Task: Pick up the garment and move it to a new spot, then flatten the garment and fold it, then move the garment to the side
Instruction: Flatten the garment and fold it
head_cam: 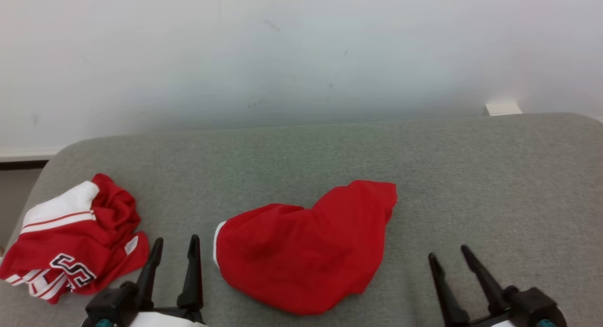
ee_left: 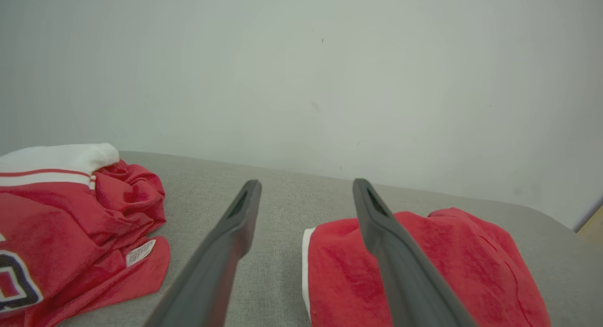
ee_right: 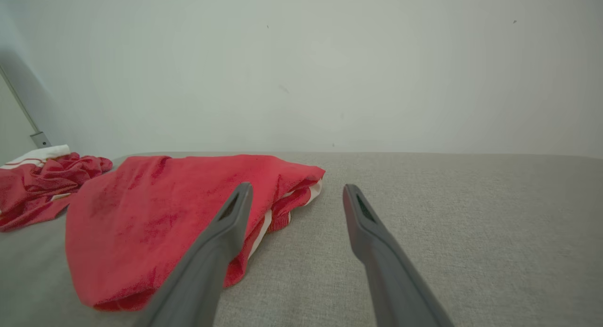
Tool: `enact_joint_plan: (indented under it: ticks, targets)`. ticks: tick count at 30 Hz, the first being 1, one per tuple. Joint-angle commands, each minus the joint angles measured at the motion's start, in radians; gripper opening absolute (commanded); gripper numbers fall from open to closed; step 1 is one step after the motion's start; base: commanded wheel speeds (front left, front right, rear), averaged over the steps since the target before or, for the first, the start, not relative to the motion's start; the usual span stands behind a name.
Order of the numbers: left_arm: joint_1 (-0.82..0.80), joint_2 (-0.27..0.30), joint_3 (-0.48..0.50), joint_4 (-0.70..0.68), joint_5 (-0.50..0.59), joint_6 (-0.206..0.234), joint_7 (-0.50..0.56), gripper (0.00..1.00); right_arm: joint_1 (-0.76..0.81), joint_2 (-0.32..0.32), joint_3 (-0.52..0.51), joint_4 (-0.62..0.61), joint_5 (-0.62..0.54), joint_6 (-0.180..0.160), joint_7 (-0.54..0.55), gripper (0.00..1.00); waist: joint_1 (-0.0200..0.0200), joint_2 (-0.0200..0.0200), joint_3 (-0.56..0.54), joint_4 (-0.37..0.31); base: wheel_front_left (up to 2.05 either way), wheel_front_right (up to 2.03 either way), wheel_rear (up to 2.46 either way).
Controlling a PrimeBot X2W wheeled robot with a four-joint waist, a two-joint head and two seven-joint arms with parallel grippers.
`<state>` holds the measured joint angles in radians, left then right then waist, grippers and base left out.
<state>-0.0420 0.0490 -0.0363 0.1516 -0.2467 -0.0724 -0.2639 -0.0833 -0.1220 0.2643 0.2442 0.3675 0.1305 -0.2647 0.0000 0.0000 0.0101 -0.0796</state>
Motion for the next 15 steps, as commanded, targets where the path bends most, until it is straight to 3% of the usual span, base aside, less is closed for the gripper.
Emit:
enact_joint_plan:
  ticks: [1, 9, 15]
  targets:
    - [-0.014, 0.003, -0.004, -0.003, 0.003, 0.001, -0.001, 1.0, -0.025, -0.023, 0.043, 0.044, 0.013, 0.0, 0.006, 1.0, 0.0, 0.0, 0.014, 0.026, 0.0, 0.0, 0.0]
    - [-0.048, 0.003, -0.021, -0.009, -0.003, 0.005, -0.001, 1.0, -0.165, -0.086, 0.25, 0.195, 0.128, 0.0, 0.087, 1.0, 0.0, 0.0, 0.074, 0.108, 0.0, 0.0, 0.0]
    - [-0.073, 0.003, -0.029, -0.007, -0.016, 0.009, -0.001, 1.0, -0.251, -0.089, 0.317, 0.32, 0.208, 0.0, 0.093, 1.0, 0.0, 0.0, 0.106, 0.174, 0.0, 0.0, 0.0]
